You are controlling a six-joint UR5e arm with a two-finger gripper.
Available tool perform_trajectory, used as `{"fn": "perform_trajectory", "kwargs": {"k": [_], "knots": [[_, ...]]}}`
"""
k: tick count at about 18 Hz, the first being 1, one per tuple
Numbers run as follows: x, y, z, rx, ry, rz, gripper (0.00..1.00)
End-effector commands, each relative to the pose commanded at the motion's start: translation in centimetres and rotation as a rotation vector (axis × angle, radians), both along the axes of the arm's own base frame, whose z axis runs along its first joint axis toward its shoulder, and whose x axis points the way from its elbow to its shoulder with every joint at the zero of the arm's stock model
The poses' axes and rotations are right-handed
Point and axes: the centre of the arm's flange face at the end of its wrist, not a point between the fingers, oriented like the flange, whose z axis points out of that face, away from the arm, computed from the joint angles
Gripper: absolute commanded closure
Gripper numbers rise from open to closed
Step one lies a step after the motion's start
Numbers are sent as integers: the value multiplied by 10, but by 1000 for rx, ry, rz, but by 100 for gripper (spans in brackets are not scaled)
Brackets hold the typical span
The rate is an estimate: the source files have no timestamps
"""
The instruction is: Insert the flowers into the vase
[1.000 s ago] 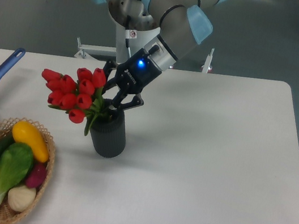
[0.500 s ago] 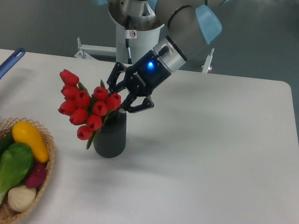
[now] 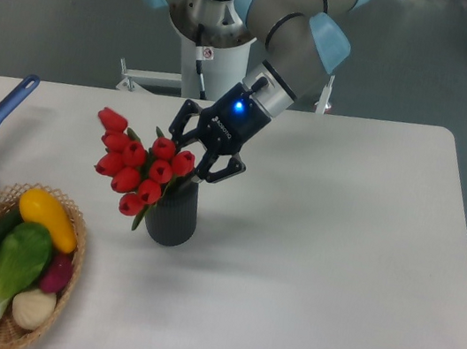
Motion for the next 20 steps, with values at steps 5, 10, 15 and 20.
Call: {"fn": "perform_trajectory", "kwargs": {"k": [5,10,15,20], "knots": [[-1,-2,3,2,4,5,3],[-8,-6,9,4,17,20,0],[-36,-22,28,20,52,82,0],[-68,-49,43,29,84,160,0]]}}
